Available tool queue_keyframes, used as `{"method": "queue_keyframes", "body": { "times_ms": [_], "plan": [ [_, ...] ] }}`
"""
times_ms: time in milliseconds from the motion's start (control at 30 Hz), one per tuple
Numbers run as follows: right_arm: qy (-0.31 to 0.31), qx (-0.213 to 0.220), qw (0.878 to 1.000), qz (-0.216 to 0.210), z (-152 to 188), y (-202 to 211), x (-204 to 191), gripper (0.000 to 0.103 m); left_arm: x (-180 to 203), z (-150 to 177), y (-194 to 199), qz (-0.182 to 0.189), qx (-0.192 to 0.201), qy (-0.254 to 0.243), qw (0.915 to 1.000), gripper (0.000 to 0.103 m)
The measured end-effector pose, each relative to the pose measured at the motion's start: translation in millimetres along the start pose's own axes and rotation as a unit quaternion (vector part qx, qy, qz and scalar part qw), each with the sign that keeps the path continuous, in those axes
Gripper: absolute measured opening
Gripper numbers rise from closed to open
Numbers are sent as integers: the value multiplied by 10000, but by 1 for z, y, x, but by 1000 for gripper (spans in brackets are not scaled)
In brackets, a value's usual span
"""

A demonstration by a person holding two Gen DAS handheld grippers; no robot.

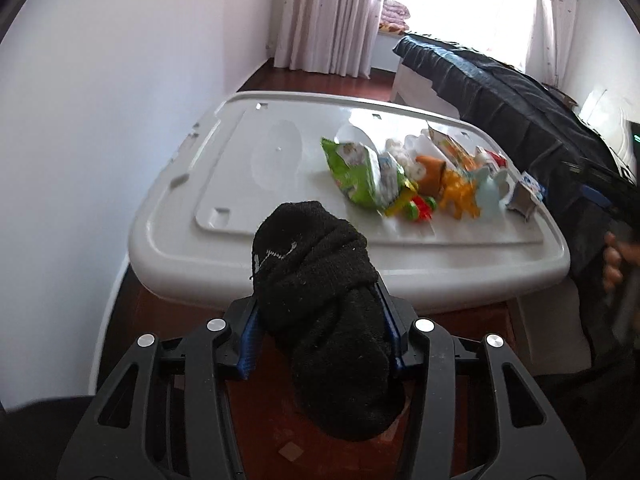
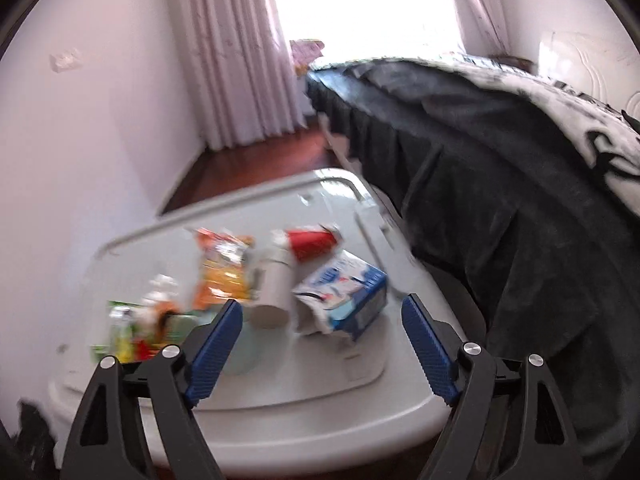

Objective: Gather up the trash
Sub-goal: 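Grasp the black sock with the left gripper while the right grasps the biscuit box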

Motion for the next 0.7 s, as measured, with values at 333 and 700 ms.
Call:
{"method": "queue_keyframes", "body": {
  "times_ms": [333, 700],
  "plan": [
    [-1999, -932, 9734, 613, -28, -75, 10, 87, 5, 0, -8, 27, -22, -203, 9998, 46],
    [-2519, -1992, 9321, 1672, -22, -137, 7, 71, 0, -1, -2, 99, 99, -191, 9997, 47]
  ]
}}
Point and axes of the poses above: each gripper's, at about its wrist camera, not at the fingertips, and y roughly against the way its jaws point, x to its right, z to its underside, the point moved 4 cm from there along -y, roughly the way its jaws point, and after that the axes turned 2 degrees about z, right-handed, at the moved point
